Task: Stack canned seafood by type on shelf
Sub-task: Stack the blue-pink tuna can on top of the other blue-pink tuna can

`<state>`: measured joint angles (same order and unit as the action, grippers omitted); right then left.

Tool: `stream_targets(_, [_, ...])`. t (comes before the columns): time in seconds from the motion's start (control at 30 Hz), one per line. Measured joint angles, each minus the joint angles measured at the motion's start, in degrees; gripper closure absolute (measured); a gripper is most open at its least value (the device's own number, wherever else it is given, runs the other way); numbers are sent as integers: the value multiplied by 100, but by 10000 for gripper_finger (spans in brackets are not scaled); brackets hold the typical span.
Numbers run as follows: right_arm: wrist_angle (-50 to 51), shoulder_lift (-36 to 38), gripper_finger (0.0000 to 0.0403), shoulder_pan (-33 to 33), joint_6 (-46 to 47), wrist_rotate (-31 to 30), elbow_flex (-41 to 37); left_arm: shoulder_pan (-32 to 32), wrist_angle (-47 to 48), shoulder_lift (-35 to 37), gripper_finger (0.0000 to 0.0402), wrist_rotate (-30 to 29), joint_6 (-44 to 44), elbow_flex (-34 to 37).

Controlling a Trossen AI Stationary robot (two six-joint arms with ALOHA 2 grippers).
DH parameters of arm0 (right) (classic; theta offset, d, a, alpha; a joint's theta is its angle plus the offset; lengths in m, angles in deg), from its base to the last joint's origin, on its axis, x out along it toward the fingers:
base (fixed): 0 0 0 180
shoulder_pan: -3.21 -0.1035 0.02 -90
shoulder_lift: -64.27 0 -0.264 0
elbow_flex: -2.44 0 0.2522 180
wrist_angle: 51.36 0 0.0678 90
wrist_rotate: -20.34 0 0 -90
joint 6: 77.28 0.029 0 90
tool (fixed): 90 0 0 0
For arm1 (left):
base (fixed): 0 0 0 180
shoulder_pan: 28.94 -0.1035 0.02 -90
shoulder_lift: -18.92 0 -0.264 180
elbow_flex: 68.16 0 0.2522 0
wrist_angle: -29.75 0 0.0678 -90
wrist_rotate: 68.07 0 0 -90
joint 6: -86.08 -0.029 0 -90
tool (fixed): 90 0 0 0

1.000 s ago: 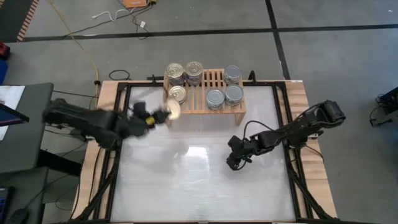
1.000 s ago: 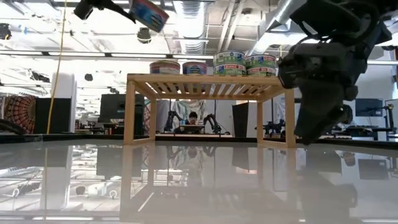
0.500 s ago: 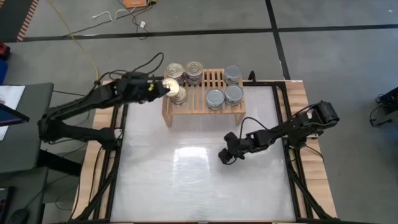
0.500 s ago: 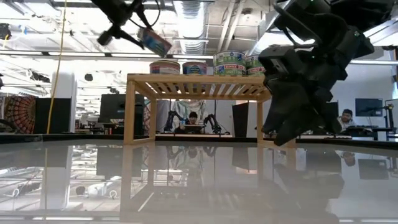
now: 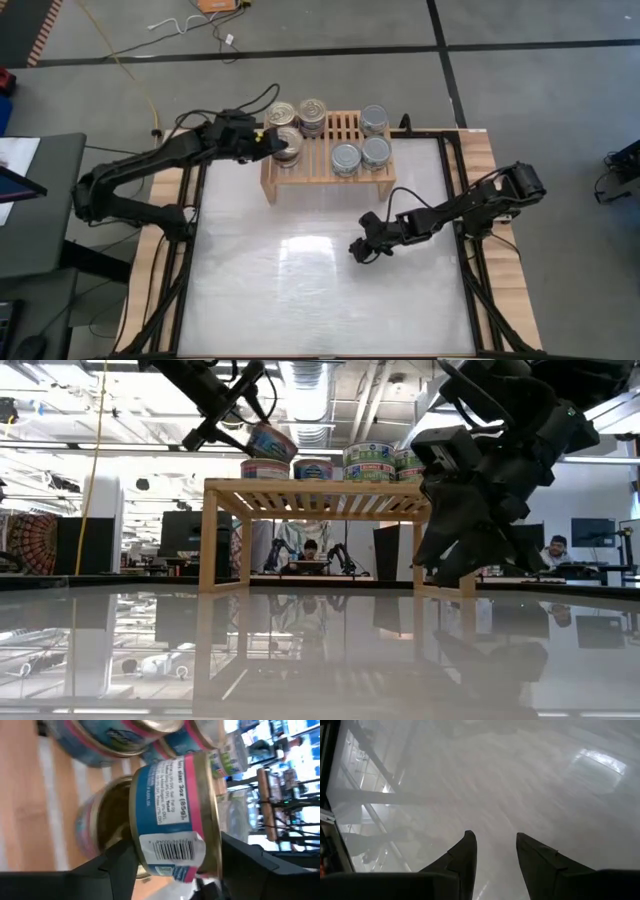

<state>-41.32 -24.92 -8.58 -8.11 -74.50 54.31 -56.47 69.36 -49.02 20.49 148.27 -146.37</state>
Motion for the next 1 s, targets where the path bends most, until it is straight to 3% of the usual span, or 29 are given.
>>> stream_targets(0.3, [-23, 1, 239, -96, -4, 2, 0, 17, -44, -6, 152, -30, 213, 0])
stream_targets(1.0, [-21, 5, 239, -98, -15, 2, 0, 39, 48, -9, 147, -263, -250, 0])
